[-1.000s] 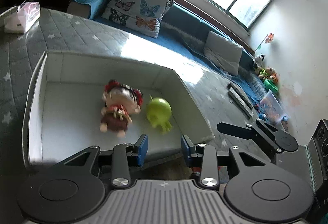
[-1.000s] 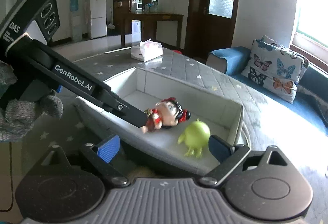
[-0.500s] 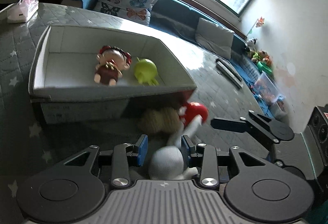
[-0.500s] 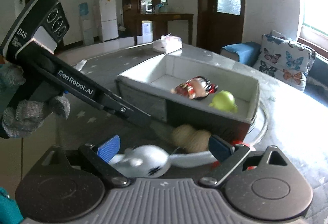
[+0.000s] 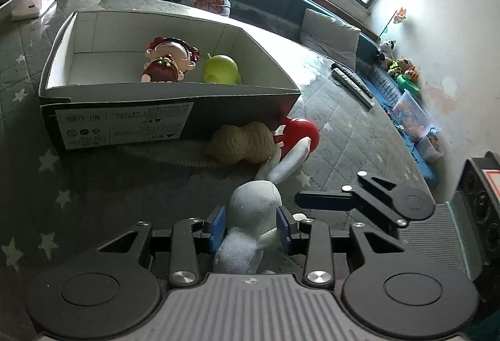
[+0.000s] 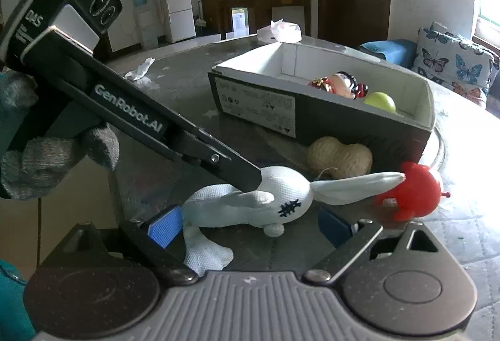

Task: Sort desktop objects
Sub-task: 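Move the left tool to the white plush rabbit and grasp it, then carry the white rabbit into the box and open the left tool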

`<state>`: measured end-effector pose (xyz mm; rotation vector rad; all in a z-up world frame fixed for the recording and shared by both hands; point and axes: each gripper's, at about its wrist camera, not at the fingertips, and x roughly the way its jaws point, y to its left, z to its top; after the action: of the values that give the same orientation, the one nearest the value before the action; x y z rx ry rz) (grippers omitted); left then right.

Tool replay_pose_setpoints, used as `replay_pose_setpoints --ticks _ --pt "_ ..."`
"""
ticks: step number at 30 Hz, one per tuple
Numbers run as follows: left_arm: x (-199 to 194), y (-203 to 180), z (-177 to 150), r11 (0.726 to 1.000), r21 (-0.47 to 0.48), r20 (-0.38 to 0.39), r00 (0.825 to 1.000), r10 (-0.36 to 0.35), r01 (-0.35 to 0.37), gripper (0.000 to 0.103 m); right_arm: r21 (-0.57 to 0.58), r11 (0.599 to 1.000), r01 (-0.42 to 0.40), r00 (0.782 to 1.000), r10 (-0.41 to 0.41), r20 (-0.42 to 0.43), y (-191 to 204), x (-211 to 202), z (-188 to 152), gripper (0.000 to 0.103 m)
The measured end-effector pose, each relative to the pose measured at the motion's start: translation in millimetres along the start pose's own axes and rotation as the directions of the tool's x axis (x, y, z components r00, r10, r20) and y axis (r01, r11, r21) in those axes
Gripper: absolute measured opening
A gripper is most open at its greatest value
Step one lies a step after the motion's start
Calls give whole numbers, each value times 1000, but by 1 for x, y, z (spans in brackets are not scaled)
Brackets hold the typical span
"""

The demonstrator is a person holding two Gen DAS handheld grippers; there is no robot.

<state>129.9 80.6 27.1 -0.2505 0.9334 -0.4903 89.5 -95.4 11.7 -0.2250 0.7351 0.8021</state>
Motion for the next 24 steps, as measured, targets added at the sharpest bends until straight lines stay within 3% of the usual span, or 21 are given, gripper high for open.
replay_pose_setpoints --ticks 15,24 --pt "18 9 -6 999 -42 -56 998 -24 22 38 -13 1000 6 1000 -6 -20 0 19 -2 93" --pt "0 4 -2 998 -40 -22 998 -51 50 31 -36 999 17 999 -16 29 5 2 8 90"
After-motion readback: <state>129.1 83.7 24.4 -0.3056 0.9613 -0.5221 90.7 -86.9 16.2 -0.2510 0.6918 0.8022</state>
